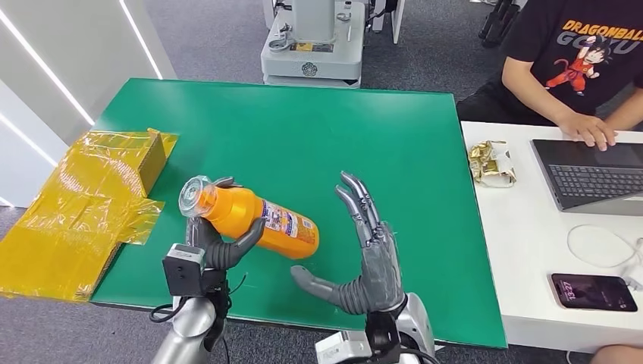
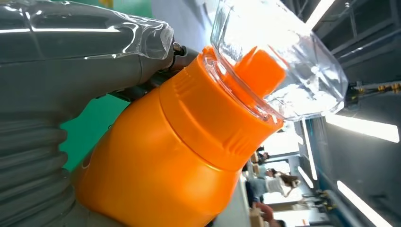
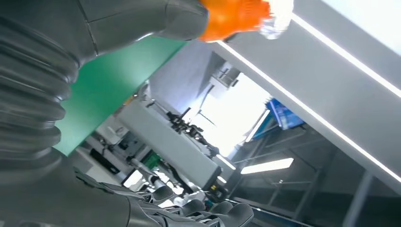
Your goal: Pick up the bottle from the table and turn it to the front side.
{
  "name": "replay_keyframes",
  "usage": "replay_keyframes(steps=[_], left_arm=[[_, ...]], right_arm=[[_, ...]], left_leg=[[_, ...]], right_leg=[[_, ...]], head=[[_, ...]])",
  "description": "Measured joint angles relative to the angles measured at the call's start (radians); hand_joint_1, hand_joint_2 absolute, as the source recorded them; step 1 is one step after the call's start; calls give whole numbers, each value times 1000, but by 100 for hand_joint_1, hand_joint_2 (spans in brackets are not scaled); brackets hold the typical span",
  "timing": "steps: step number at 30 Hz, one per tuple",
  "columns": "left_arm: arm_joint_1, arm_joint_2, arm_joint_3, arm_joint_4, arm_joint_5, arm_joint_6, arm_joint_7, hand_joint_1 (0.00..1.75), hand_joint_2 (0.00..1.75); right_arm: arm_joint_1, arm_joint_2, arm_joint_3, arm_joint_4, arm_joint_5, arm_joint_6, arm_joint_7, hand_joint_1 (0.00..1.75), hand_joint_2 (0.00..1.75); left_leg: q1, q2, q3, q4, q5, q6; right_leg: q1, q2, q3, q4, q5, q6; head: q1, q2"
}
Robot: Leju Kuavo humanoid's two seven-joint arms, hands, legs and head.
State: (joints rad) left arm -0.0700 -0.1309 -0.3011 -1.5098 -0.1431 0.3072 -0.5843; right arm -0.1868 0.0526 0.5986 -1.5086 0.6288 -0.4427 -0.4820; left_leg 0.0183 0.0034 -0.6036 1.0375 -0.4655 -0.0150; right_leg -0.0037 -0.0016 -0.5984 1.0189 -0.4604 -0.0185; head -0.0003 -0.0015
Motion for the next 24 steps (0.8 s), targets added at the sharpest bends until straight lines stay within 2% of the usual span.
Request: replay_keyframes(steps=[3, 7, 10, 12, 17, 24], left_arm=[[1, 14, 18, -14, -63, 4, 30, 175, 175], [-17, 68, 30, -19, -317, 33, 134, 175, 175], [-48, 139, 48, -18, -469, 62, 195, 175, 175], [-74, 205, 56, -14, -543, 79, 224, 175, 175], [-140, 354, 74, 20, -646, 77, 270, 175, 175], [-190, 473, 71, 91, -934, 79, 381, 175, 175]], right_arm=[[4, 0, 17, -28, -7, 0, -2, 0, 175], [10, -3, 29, -45, -24, 1, -4, 0, 175], [15, -11, 34, -56, -47, 0, -8, 0, 175], [16, -18, 35, -67, -63, 1, -12, 0, 175], [19, -33, 36, -95, -80, 5, -13, 0, 175], [21, -40, 36, -125, -77, 6, -10, 0, 175]], left_leg=[[0, 0, 0, 0, 0, 0], [0, 0, 0, 0, 0, -1], [0, 0, 1, 0, 1, -1], [1, 0, 1, 0, 1, -2], [1, 0, 1, -1, 2, -2], [1, 2, 1, -1, 2, -3]], right_leg=[[0, 0, 0, 0, 0, 0], [0, 0, 0, 0, 0, 0], [0, 0, 0, 1, 0, 0], [1, 0, 0, 1, 0, 0], [1, 1, 0, 1, 0, 0], [1, 2, 0, 1, 0, -1]], head=[[0, 0], [0, 0], [0, 0], [0, 0], [0, 0], [0, 0]])
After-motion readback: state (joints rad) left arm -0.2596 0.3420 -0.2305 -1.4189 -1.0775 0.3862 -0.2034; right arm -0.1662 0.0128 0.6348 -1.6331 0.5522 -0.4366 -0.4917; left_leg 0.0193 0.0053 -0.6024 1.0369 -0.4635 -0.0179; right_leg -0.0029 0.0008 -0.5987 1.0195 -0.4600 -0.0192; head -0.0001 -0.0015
